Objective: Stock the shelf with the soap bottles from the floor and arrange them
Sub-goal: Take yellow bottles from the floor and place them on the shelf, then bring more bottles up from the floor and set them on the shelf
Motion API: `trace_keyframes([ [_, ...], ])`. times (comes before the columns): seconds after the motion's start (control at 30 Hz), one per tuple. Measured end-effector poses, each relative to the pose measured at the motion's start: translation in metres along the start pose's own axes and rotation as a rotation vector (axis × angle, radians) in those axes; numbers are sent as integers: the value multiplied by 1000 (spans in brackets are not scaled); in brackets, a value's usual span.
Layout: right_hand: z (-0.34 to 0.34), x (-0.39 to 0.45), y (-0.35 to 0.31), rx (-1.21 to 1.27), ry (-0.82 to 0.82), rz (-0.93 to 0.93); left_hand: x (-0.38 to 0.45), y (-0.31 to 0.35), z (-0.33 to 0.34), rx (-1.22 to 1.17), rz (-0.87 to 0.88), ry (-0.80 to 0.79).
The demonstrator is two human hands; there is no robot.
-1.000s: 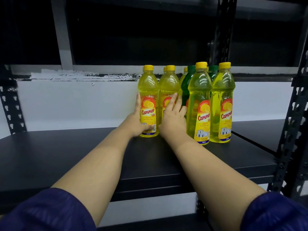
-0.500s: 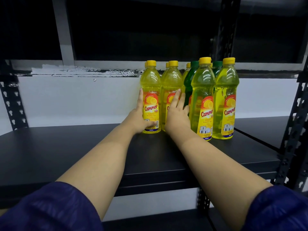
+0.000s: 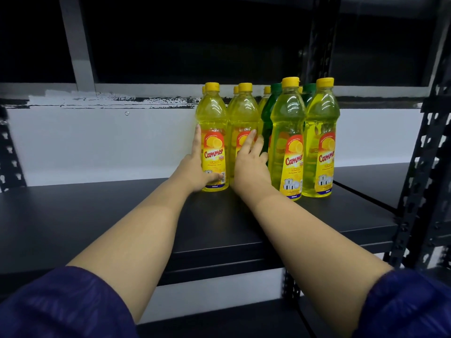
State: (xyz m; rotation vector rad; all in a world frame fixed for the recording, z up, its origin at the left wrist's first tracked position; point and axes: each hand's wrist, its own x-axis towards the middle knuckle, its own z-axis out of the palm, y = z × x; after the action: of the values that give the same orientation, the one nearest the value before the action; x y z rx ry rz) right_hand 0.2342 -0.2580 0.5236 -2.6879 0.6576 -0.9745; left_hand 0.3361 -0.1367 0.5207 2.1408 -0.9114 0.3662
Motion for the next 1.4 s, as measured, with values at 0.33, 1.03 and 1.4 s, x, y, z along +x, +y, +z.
trace_keyframes([
  [0.33,-95,-48,133,223,616,-345,-25,87,1,215,337,619],
  [1.03,-57,-17,193,342,52,-19,-48,138,98,9,257,121],
  [1.4,-112,-130,179,276,52,-47,-135,159,59,83,116,67],
])
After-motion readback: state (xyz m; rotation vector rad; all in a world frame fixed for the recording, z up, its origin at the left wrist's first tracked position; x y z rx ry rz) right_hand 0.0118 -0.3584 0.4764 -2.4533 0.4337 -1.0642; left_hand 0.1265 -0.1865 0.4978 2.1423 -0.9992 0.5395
